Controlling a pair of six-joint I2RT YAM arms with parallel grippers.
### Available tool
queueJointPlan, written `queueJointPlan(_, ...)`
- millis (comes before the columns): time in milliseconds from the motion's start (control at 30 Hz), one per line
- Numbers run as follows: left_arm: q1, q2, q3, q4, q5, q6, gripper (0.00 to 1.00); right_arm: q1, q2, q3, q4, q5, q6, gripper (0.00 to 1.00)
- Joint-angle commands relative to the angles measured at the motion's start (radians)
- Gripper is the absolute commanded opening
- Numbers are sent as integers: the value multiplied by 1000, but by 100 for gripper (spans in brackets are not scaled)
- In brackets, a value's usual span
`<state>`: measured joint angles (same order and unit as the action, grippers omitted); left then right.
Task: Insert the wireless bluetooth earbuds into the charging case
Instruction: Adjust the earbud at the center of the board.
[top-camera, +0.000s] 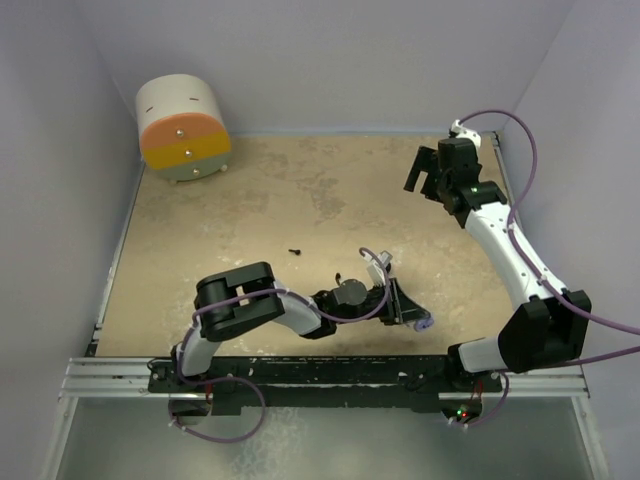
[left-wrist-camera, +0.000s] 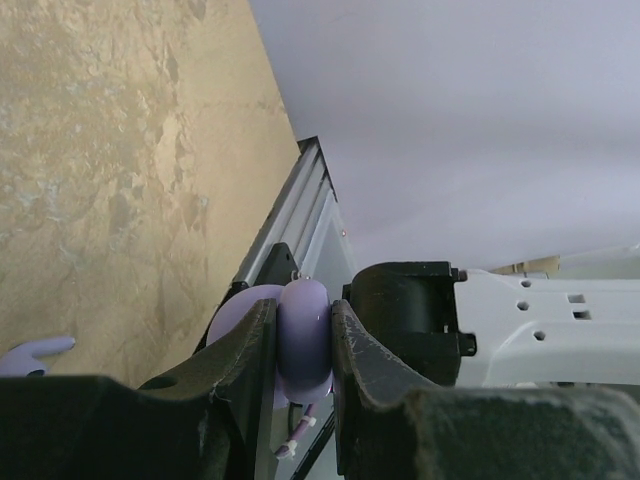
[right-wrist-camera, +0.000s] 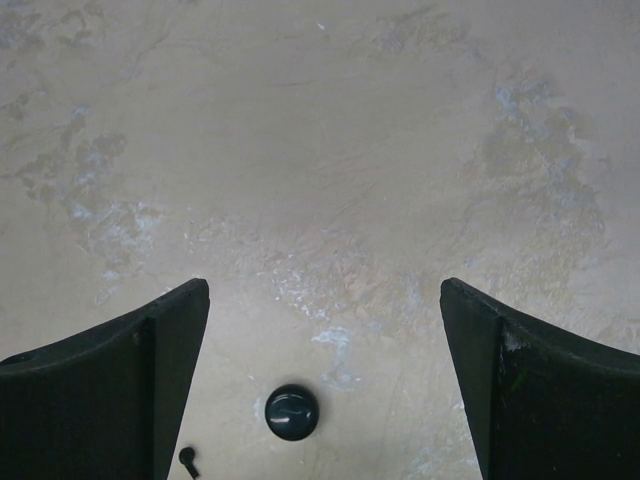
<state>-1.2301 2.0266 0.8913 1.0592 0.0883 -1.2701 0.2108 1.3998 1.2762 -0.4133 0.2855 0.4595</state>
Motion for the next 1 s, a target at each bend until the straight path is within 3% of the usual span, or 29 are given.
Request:
queueJointPlan(0, -19, 25, 60, 42, -16, 19, 0, -8, -43, -15, 35, -20, -32, 100)
queueJointPlan(967, -22, 104, 61, -8, -65, 77, 0, -11, -101, -115, 79, -54, -42, 100)
